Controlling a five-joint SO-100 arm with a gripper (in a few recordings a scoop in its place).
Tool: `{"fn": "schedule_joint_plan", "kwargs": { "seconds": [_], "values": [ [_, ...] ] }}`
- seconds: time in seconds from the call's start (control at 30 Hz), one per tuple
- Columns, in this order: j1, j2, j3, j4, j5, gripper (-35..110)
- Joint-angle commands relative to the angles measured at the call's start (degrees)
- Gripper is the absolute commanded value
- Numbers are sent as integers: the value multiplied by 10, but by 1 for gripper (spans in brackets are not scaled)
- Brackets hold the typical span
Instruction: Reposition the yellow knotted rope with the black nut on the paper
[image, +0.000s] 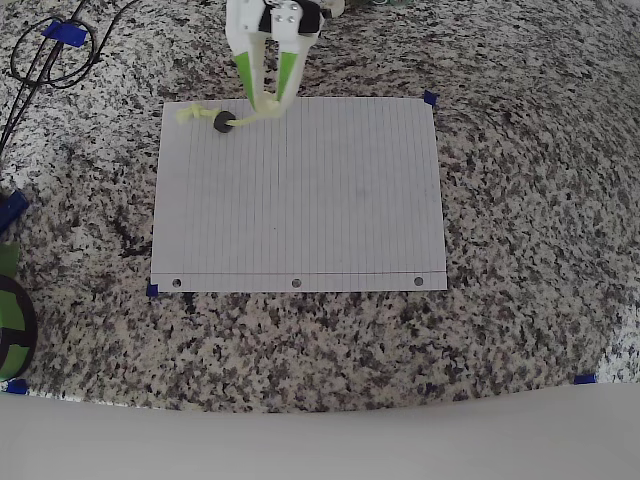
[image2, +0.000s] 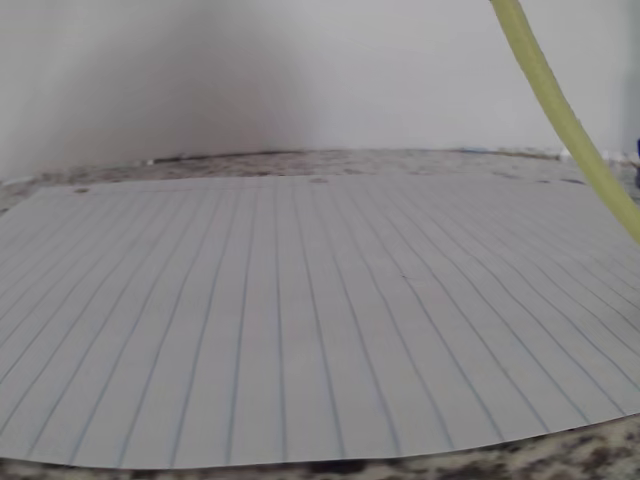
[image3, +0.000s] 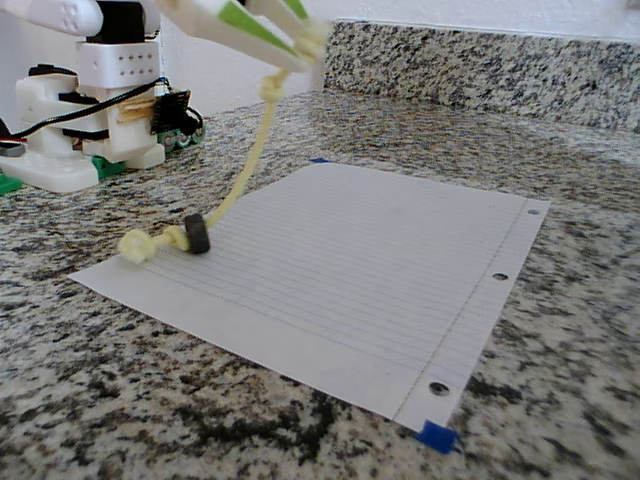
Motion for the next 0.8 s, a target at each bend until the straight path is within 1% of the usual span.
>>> {"fn": "schedule_joint_plan", "kwargs": {
  "seconds": [0.0, 0.13, 0.2, 0.23, 0.4, 0.6, 0.7, 0.77],
  "values": [
    [-20, 8, 13, -24, 48, 0],
    [-41, 21, 56, -34, 101, 0],
    [-52, 40, 80, -40, 104, 0],
    [-60, 50, 91, -41, 123, 0],
    [-91, 82, 140, -54, 157, 0],
    [-124, 91, 142, -44, 175, 0],
    [-132, 91, 142, -39, 198, 0],
    [-141, 91, 142, -38, 232, 0]
  ]
}}
